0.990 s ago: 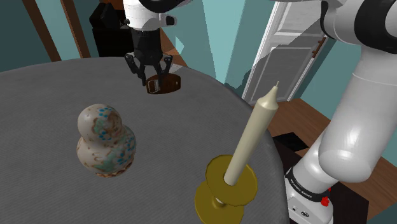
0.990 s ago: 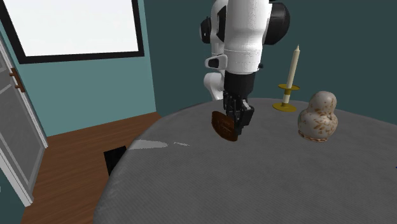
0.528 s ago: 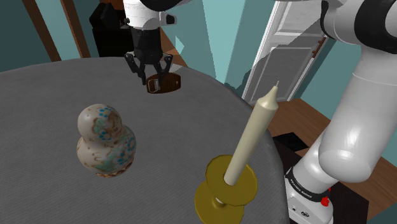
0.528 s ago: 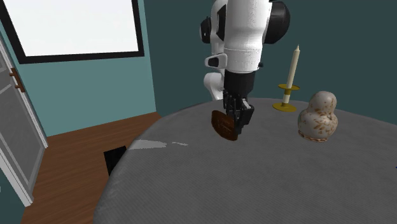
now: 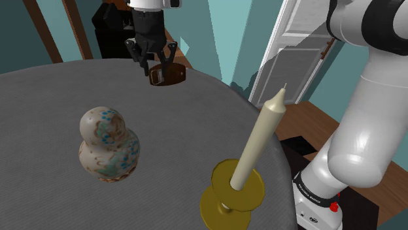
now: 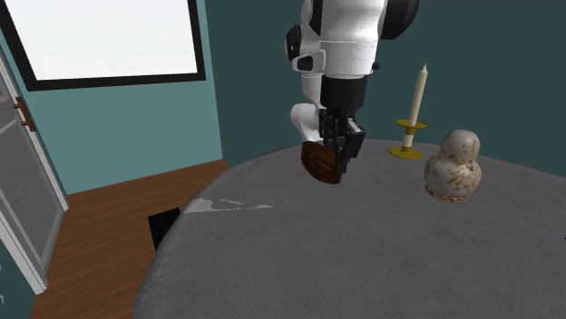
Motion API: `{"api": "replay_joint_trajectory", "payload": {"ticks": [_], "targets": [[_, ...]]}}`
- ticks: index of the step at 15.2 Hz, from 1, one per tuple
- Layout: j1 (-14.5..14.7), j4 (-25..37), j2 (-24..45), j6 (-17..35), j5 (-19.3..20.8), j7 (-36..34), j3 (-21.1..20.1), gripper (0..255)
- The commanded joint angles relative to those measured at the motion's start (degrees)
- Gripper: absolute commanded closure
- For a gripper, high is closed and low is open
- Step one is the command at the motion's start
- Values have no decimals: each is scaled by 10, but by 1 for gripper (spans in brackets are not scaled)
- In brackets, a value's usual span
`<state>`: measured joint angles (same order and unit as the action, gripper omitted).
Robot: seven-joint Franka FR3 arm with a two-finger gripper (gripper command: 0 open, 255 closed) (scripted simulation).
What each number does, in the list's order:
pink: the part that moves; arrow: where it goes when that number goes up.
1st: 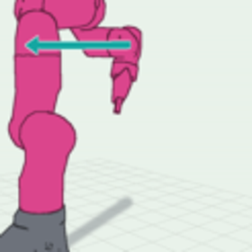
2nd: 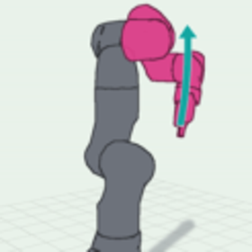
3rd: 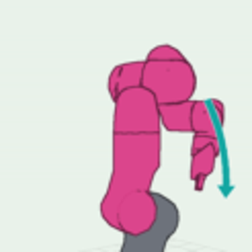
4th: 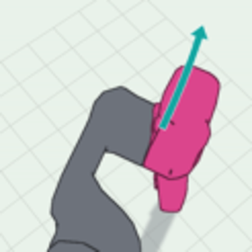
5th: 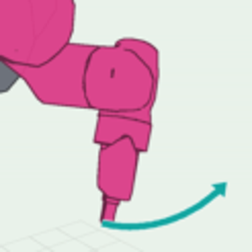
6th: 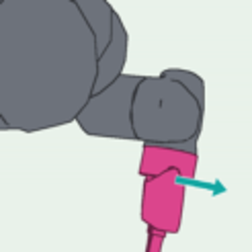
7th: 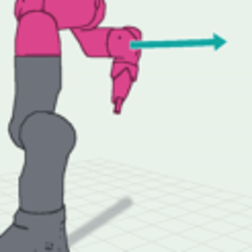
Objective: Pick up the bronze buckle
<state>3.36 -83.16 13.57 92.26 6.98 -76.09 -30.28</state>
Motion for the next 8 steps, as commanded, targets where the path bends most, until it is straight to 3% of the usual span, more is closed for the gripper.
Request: {"api": "replay_joint_trajectory", "payload": {"ticks": [1,8], "targets": [[2,19,3,-17,1,-1,-1,255],[10,75,15,-62,7,-3,-2,255]]}}
